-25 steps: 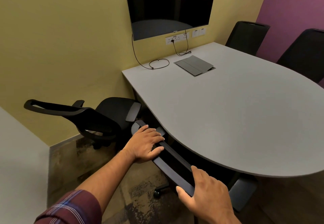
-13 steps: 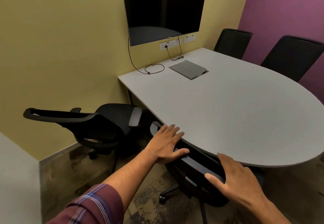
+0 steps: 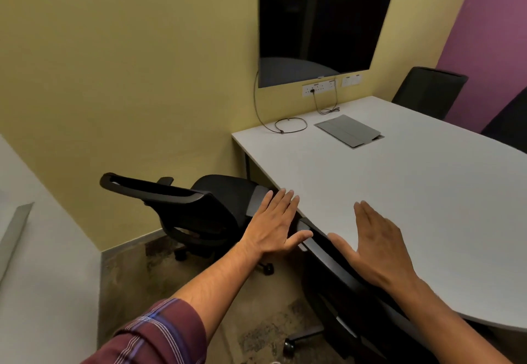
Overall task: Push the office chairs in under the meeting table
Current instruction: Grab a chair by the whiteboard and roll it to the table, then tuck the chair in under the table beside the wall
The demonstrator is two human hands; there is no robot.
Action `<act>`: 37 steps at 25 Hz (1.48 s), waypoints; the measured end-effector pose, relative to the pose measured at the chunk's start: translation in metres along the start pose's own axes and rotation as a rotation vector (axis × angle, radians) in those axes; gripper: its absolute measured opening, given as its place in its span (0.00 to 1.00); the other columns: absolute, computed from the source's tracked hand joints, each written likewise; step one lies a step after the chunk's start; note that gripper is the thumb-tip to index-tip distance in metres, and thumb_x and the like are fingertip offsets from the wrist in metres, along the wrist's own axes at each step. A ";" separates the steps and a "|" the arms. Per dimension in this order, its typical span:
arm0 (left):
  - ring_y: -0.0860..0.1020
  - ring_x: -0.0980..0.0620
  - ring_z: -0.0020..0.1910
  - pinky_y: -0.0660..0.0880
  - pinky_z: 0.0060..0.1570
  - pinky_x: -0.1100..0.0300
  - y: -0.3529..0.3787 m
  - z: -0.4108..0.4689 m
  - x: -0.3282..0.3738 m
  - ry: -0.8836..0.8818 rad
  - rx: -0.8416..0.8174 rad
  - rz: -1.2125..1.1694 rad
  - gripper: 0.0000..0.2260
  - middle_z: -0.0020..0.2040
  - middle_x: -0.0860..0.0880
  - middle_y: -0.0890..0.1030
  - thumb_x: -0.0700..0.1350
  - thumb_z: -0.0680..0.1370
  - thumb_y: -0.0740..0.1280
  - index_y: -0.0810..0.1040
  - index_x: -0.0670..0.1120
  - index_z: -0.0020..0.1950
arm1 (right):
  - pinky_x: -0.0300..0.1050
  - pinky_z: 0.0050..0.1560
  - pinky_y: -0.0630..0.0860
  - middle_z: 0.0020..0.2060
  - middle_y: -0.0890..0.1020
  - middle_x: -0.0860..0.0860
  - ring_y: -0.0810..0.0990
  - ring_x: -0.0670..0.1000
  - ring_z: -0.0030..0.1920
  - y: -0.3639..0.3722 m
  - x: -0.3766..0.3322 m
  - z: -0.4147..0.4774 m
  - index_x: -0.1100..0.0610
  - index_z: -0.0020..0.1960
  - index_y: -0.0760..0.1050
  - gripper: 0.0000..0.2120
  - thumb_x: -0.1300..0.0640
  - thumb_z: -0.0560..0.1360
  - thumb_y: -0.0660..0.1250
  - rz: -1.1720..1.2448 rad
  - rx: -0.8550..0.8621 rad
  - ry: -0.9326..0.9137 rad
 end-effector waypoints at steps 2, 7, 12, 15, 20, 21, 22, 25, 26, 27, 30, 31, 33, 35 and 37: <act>0.44 0.44 0.88 0.38 0.86 0.43 -0.008 0.001 -0.031 -0.036 0.016 0.010 0.47 0.89 0.41 0.51 0.76 0.82 0.43 0.50 0.42 0.89 | 0.60 0.83 0.56 0.87 0.57 0.57 0.58 0.59 0.85 0.009 -0.027 0.033 0.56 0.88 0.51 0.59 0.15 0.71 0.33 0.014 0.007 -0.050; 0.41 0.47 0.88 0.36 0.86 0.44 -0.016 0.008 -0.122 -0.130 -0.024 0.085 0.46 0.89 0.43 0.47 0.75 0.82 0.40 0.47 0.43 0.89 | 0.59 0.84 0.52 0.88 0.52 0.55 0.53 0.58 0.87 0.038 -0.089 0.112 0.53 0.88 0.47 0.59 0.15 0.70 0.31 0.026 -0.013 -0.159; 0.44 0.45 0.88 0.38 0.86 0.43 -0.038 0.019 -0.231 -0.285 -0.021 0.147 0.45 0.89 0.42 0.50 0.74 0.83 0.42 0.48 0.43 0.89 | 0.60 0.84 0.53 0.88 0.53 0.56 0.54 0.59 0.86 0.065 -0.151 0.208 0.53 0.88 0.49 0.57 0.15 0.73 0.36 0.094 -0.037 -0.295; 0.45 0.45 0.88 0.40 0.86 0.43 -0.042 0.010 -0.279 -0.372 -0.012 0.179 0.45 0.89 0.42 0.51 0.74 0.83 0.40 0.48 0.43 0.89 | 0.62 0.82 0.57 0.86 0.58 0.58 0.57 0.60 0.85 0.083 -0.189 0.251 0.56 0.87 0.53 0.54 0.17 0.77 0.41 0.120 -0.009 -0.380; 0.44 0.47 0.88 0.37 0.85 0.47 -0.042 -0.029 -0.342 -0.544 -0.030 0.161 0.44 0.89 0.43 0.50 0.75 0.83 0.39 0.48 0.44 0.89 | 0.60 0.83 0.53 0.87 0.56 0.59 0.55 0.59 0.86 0.112 -0.263 0.280 0.57 0.87 0.50 0.54 0.18 0.78 0.41 0.128 -0.063 -0.523; 0.44 0.47 0.88 0.38 0.86 0.47 -0.042 -0.037 -0.353 -0.566 -0.042 0.161 0.45 0.89 0.43 0.50 0.75 0.82 0.37 0.48 0.44 0.89 | 0.60 0.84 0.52 0.87 0.56 0.59 0.54 0.58 0.86 0.118 -0.279 0.282 0.57 0.87 0.49 0.54 0.18 0.78 0.40 0.142 -0.077 -0.550; 0.45 0.46 0.88 0.39 0.86 0.47 -0.044 -0.045 -0.365 -0.589 -0.050 0.159 0.46 0.89 0.43 0.50 0.76 0.81 0.36 0.48 0.44 0.89 | 0.60 0.84 0.51 0.87 0.55 0.59 0.54 0.58 0.86 0.122 -0.295 0.284 0.57 0.87 0.49 0.54 0.18 0.78 0.40 0.149 -0.102 -0.573; 0.46 0.45 0.88 0.41 0.87 0.46 -0.045 -0.073 -0.395 -0.650 -0.080 0.165 0.46 0.89 0.42 0.52 0.74 0.81 0.35 0.49 0.44 0.89 | 0.60 0.84 0.50 0.87 0.54 0.59 0.53 0.58 0.86 0.140 -0.337 0.278 0.59 0.87 0.48 0.54 0.18 0.78 0.40 0.154 -0.161 -0.640; 0.47 0.45 0.88 0.40 0.86 0.46 -0.045 -0.080 -0.404 -0.667 -0.092 0.167 0.45 0.89 0.42 0.52 0.74 0.82 0.36 0.50 0.44 0.89 | 0.60 0.85 0.51 0.87 0.55 0.59 0.53 0.59 0.86 0.145 -0.349 0.275 0.60 0.87 0.48 0.55 0.18 0.77 0.41 0.157 -0.180 -0.660; 0.47 0.45 0.88 0.40 0.86 0.47 -0.046 -0.086 -0.414 -0.688 -0.104 0.168 0.44 0.89 0.42 0.52 0.73 0.83 0.37 0.50 0.44 0.89 | 0.60 0.85 0.51 0.87 0.55 0.60 0.54 0.60 0.85 0.151 -0.361 0.272 0.60 0.87 0.47 0.55 0.18 0.77 0.42 0.159 -0.205 -0.676; 0.45 0.46 0.88 0.39 0.86 0.47 -0.043 -0.099 -0.441 -0.736 -0.150 0.150 0.40 0.89 0.43 0.51 0.69 0.85 0.42 0.49 0.45 0.89 | 0.61 0.85 0.51 0.87 0.53 0.61 0.53 0.61 0.86 0.173 -0.392 0.268 0.61 0.87 0.45 0.57 0.18 0.76 0.44 0.134 -0.301 -0.707; 0.45 0.46 0.88 0.39 0.86 0.47 -0.039 -0.102 -0.448 -0.734 -0.175 0.144 0.39 0.89 0.43 0.50 0.69 0.85 0.43 0.48 0.45 0.89 | 0.62 0.85 0.51 0.87 0.52 0.61 0.52 0.61 0.86 0.181 -0.400 0.267 0.61 0.87 0.44 0.57 0.18 0.76 0.45 0.119 -0.335 -0.707; 0.44 0.46 0.88 0.38 0.86 0.47 -0.031 -0.106 -0.463 -0.709 -0.236 0.141 0.39 0.90 0.43 0.48 0.69 0.85 0.42 0.47 0.46 0.89 | 0.61 0.85 0.51 0.87 0.50 0.61 0.51 0.61 0.86 0.197 -0.412 0.266 0.60 0.87 0.42 0.57 0.19 0.77 0.47 0.110 -0.406 -0.672; 0.42 0.46 0.88 0.36 0.86 0.47 -0.025 -0.109 -0.480 -0.682 -0.279 0.144 0.40 0.89 0.43 0.46 0.70 0.84 0.41 0.45 0.47 0.89 | 0.61 0.85 0.51 0.87 0.50 0.60 0.50 0.60 0.87 0.212 -0.421 0.266 0.60 0.87 0.41 0.57 0.18 0.76 0.49 0.121 -0.464 -0.628; 0.41 0.47 0.88 0.36 0.86 0.47 -0.017 -0.112 -0.496 -0.651 -0.314 0.133 0.41 0.89 0.43 0.45 0.71 0.83 0.40 0.45 0.47 0.89 | 0.60 0.86 0.52 0.88 0.50 0.60 0.51 0.60 0.87 0.227 -0.428 0.263 0.59 0.87 0.41 0.59 0.17 0.75 0.49 0.102 -0.514 -0.617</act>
Point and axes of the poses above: each hand's wrist, its own z-axis towards the middle knuckle, its own y-axis out of the palm, x = y × z, the point moved 7 cm from there along z, towards the middle knuckle
